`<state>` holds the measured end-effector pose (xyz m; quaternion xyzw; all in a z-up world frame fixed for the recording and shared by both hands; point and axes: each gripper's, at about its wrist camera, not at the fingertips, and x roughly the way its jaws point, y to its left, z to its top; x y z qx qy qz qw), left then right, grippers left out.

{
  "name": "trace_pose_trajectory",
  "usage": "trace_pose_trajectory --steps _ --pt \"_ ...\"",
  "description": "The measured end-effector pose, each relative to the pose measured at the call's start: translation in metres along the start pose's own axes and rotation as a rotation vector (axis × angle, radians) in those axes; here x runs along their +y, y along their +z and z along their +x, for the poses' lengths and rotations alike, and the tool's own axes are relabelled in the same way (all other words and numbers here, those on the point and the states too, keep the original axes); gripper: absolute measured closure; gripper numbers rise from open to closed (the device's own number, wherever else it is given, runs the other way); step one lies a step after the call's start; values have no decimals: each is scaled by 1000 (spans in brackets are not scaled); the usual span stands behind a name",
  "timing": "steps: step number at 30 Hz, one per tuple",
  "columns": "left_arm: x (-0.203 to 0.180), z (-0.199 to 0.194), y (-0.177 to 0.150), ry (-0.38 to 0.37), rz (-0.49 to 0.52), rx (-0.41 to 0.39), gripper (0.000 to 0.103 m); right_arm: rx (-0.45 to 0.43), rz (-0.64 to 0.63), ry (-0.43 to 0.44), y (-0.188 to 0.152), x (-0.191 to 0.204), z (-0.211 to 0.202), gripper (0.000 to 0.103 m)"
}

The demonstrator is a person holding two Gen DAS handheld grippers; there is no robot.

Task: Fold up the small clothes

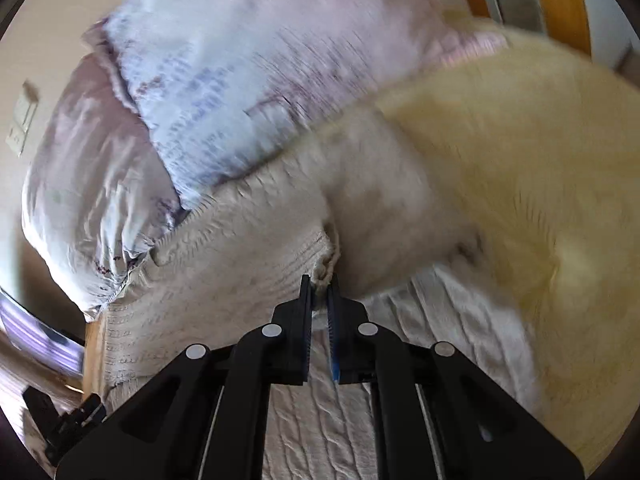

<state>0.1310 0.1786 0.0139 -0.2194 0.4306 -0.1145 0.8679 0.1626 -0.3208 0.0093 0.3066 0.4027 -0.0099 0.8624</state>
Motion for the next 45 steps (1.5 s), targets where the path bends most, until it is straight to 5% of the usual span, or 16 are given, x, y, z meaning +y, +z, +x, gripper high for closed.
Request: trace_pose_trajectory --steps 6,8,10,11,22,32,38,45 --pt "5 -7 -8 -61 -26 5 35 8 -23 17 1 3 -12 92" --pt "8 -9 -13 -94 -45 11 35 2 -20 24 0 -6 -24 79" --pt "10 -12 -17 -116 -55 9 35 -7 -14 50 -3 -18 -38 51" --pt "10 -14 -19 -124 -58 9 35 -7 -8 69 -4 -29 -47 50" --pt "11 -31 -55 -247 -77 42 49 141 12 171 -27 -104 -79 58" --pt "12 -51 -96 -451 -95 66 61 233 -15 428 -69 -111 -103 64" --pt "13 -65 -122 -492 -53 97 61 291 -53 537 -97 -125 -117 64" --pt "16 -69 -151 -505 -25 131 61 375 -67 503 -117 -133 -102 64"
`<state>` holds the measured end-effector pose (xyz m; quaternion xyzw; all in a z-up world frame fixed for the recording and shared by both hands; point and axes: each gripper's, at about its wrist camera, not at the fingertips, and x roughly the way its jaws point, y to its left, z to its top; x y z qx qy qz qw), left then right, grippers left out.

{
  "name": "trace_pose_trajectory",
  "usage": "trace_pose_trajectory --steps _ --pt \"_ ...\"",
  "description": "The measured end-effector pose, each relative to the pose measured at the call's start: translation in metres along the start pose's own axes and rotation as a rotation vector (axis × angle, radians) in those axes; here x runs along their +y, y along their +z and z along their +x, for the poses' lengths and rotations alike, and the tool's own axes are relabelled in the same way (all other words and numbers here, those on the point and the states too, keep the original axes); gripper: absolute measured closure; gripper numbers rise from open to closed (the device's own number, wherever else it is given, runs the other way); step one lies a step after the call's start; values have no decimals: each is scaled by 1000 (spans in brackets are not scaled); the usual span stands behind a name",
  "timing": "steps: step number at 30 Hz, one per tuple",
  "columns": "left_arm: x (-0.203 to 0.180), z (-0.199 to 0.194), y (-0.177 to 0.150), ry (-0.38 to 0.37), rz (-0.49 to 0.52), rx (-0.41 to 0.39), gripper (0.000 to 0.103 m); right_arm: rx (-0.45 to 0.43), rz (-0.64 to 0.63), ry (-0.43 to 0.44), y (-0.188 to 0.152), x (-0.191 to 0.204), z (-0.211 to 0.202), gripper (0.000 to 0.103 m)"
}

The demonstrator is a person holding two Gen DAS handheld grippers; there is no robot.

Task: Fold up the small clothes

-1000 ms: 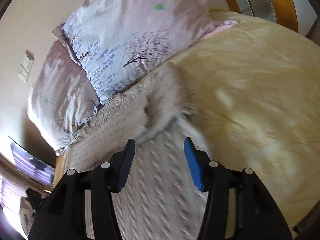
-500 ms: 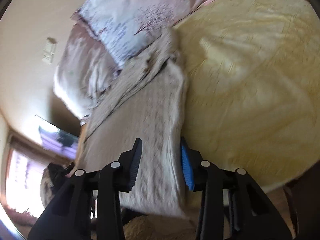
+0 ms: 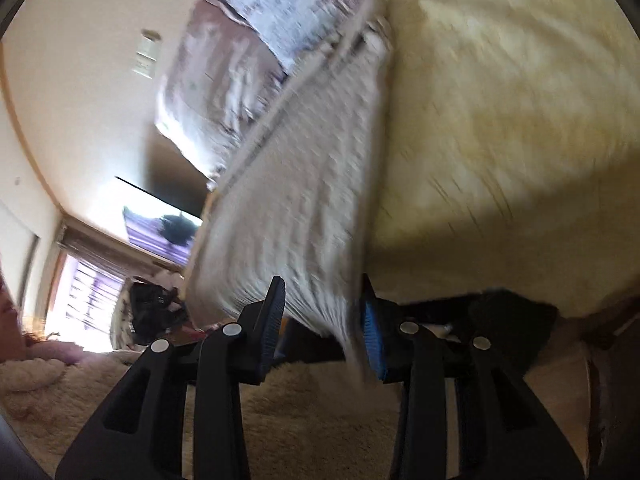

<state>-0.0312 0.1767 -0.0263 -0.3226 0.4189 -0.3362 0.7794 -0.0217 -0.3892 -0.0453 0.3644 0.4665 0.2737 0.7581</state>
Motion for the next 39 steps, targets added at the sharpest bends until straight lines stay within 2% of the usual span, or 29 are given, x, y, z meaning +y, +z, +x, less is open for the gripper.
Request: trace_pose_trajectory --steps 7,9,10,11,13,16,20,23,25,27,30,32,33,36,39 --pt "9 20 -16 70 18 86 61 35 -11 12 -3 -3 18 64" --pt "15 23 -18 62 -1 91 61 34 -25 15 -4 -1 18 70" --pt "17 25 -18 62 -3 93 66 34 -41 13 -5 2 17 78" --pt "17 26 -18 59 -3 97 78 38 -60 15 -7 5 16 88" --pt "18 28 -16 46 0 110 93 34 -96 12 -8 12 13 93" --pt "10 23 -15 20 41 105 96 -9 -156 32 -6 28 3 94" --pt "-8 11 -2 -13 110 64 96 -137 -251 39 6 57 -15 95" --pt "-21 0 20 -26 160 -2 97 -238 -282 -3 19 72 -24 95" --pt "-26 -5 37 -22 178 -47 96 -338 -291 -36 32 82 -31 95" --pt "-30 -7 54 -6 185 -86 97 -401 -298 -78 43 88 -34 95" --pt "-37 -3 84 54 194 -132 97 -458 -328 -171 59 104 -26 95" --pt "-40 -2 103 106 197 -172 97 -506 -398 -284 70 118 -19 95" --pt "-42 -1 115 132 196 -198 97 -524 -422 -310 75 124 -16 95" --pt "-44 4 151 180 191 -246 97 -543 -446 -326 94 132 -12 96" --pt "-43 14 178 216 195 -249 97 -570 -466 -362 111 138 -5 96"
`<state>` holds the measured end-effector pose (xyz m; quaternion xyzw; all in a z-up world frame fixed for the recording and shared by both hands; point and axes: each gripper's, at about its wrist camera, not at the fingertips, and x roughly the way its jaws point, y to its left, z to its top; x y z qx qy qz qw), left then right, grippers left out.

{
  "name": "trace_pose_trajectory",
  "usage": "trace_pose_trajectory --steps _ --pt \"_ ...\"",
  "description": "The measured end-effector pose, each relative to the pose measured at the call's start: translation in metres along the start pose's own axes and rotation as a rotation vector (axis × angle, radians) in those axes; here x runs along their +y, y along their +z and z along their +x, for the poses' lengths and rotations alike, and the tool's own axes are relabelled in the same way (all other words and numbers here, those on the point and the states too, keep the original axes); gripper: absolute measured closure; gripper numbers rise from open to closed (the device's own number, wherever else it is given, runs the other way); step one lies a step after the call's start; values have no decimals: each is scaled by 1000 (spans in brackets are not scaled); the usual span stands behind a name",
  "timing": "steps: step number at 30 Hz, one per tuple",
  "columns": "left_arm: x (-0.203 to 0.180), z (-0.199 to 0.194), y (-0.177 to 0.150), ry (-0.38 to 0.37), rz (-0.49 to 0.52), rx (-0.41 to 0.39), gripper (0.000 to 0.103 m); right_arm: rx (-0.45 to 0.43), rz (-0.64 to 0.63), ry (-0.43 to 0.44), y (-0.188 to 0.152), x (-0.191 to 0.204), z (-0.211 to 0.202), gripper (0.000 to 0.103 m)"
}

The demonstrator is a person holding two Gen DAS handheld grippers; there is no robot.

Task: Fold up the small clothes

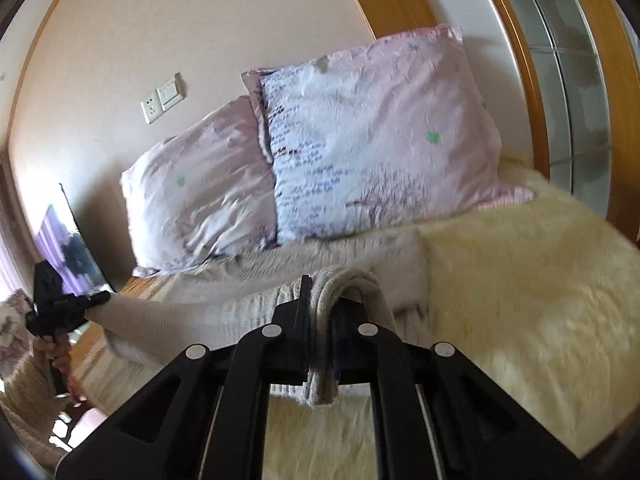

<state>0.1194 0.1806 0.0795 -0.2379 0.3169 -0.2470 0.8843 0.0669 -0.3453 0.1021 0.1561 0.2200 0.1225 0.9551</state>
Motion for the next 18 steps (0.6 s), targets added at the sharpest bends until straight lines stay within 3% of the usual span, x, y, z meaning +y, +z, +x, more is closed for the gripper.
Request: trace_pose_trajectory --steps 8,18 --pt "0 19 35 21 -7 -21 97 -31 -2 -25 28 0 29 96" --pt "0 37 58 25 6 -30 97 -61 69 -25 34 -8 47 96"
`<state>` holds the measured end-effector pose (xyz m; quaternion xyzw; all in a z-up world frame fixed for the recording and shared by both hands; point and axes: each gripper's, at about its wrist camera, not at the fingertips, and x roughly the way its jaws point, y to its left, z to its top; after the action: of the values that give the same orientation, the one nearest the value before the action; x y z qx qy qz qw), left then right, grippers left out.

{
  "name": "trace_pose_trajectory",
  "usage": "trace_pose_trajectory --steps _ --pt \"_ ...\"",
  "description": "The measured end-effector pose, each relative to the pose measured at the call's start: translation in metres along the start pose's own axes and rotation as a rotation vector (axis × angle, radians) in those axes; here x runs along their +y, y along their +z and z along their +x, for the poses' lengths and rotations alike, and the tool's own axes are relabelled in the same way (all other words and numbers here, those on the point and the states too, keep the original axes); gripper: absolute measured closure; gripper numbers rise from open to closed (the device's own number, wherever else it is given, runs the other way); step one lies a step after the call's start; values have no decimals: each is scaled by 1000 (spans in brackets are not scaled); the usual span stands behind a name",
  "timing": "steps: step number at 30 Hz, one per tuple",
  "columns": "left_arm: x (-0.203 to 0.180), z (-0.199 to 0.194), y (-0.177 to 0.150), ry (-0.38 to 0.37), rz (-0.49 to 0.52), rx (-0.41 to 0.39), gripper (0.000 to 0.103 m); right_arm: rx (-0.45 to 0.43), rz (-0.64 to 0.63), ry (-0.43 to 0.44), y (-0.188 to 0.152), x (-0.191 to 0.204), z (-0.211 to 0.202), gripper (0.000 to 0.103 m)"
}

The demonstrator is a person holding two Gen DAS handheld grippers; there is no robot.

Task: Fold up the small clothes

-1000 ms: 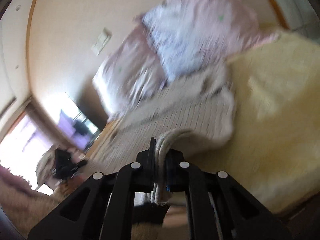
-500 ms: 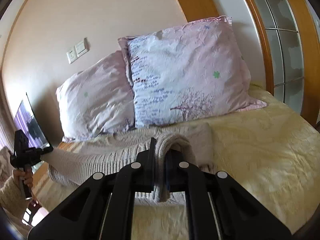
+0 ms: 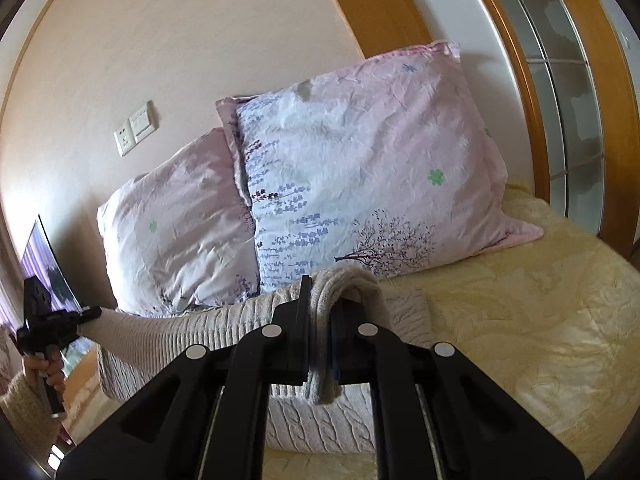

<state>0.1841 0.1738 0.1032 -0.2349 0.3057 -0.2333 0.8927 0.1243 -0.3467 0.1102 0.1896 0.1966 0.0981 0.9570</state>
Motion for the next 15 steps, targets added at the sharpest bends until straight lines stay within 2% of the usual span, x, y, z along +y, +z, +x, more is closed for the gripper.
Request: trace_pose_trajectory --steps 5,9,15 --pt "13 29 8 25 -15 26 97 56 54 -11 4 -15 35 96" --pt "27 64 12 73 -31 65 97 134 95 -34 3 -30 73 96" --pt "54 111 8 113 -127 151 97 281 155 -137 -9 -47 125 95"
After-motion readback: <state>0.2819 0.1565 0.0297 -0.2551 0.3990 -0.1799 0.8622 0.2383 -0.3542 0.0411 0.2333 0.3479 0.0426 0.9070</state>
